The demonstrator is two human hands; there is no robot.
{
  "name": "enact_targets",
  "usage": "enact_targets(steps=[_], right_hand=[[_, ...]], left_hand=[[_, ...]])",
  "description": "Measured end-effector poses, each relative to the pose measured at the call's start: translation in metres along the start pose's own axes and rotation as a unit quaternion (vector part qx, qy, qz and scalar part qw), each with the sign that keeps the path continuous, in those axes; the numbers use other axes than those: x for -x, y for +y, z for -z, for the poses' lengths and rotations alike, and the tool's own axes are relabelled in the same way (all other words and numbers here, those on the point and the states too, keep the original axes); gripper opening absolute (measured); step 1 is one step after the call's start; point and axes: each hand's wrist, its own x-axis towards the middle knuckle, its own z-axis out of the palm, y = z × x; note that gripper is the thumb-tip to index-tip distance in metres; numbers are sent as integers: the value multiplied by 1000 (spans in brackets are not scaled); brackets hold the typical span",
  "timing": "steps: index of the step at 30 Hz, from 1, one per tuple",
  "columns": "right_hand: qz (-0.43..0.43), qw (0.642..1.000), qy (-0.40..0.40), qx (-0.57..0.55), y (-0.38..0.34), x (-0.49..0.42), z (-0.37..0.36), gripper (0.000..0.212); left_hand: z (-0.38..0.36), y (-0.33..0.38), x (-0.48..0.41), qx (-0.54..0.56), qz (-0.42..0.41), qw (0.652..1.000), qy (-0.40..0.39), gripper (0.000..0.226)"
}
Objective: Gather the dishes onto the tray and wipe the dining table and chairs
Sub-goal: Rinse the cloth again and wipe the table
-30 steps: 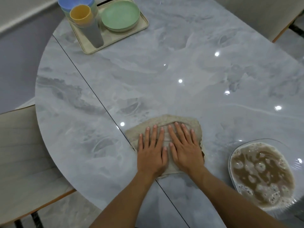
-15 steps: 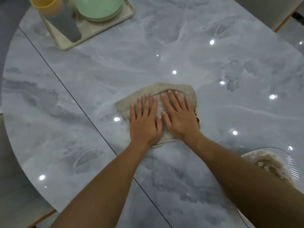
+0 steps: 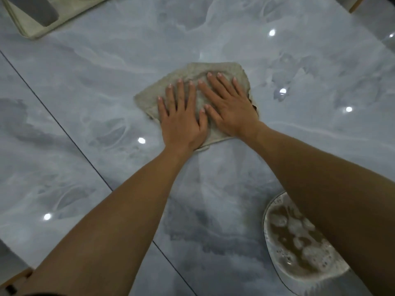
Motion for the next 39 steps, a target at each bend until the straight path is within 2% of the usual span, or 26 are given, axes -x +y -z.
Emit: enact_targets(steps=[13,25,31,39], right_hand=[[16,999,3,33,92,56,29,56],[-27,999,3,40,162,143,45,60],[-53,998,-15,42,180,186,48,64],[-93,994,5,57,203,265,52,65]], left_hand=[[-20,106,-3,-6,-48,999,-16,74],[-45,195,11,-20,-179,982,-49,79],[-50,216,14,-26,-296,953,-62,86],[-54,244,24,-45,-444,891,-78,96]])
